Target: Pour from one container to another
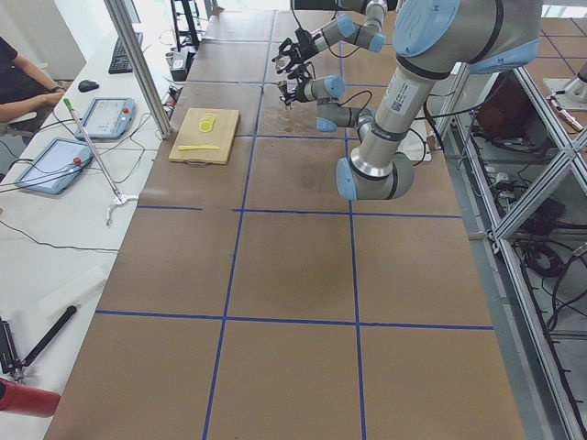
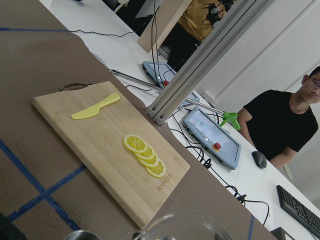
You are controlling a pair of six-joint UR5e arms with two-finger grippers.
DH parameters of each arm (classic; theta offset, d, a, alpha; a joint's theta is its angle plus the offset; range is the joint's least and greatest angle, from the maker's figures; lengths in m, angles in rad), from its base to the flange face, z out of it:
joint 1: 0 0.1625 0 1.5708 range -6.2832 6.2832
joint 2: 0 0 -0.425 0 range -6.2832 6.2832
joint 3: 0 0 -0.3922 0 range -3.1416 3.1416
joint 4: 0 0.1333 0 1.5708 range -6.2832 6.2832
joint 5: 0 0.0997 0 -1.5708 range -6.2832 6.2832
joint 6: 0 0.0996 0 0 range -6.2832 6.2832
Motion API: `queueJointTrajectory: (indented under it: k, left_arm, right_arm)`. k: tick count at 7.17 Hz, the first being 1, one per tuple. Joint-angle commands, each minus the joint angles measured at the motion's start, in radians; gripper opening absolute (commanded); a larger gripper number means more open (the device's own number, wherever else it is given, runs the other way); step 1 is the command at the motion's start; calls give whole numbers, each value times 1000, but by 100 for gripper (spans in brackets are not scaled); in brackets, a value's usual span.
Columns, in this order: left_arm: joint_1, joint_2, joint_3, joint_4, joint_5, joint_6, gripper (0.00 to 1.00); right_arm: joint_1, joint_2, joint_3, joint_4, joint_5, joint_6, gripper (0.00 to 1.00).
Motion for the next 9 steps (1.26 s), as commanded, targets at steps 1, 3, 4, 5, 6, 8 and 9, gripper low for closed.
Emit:
queueJointTrajectory:
  k: [1, 3, 4, 5, 6, 8, 9]
  left_arm:
    - [0, -1, 1, -2, -3, 0, 0]
    - [0, 1, -1, -2, -5, 0, 0]
    - [0, 1, -1, -2, -5, 0, 0]
    - [0, 1, -1, -2, -5, 0, 0]
    - [0, 1, -2, -2, -5, 0, 0]
    - [0, 1, -2, -2, -6, 0, 0]
    - [0, 2, -2, -2, -6, 0, 0]
  right_arm:
    - [-3, 10, 2, -35, -28, -60, 0]
    - [-1, 10, 6, -35, -29, -67, 0]
    - [-1, 10, 4, -37, -29, -85, 0]
    - [-1, 12, 3, -37, -31, -98, 0]
    - [-3, 12, -2, -38, -43, -107, 0]
    - [-5, 12, -5, -40, -89, -199, 0]
    - [-5, 12, -8, -40, -91, -208, 0]
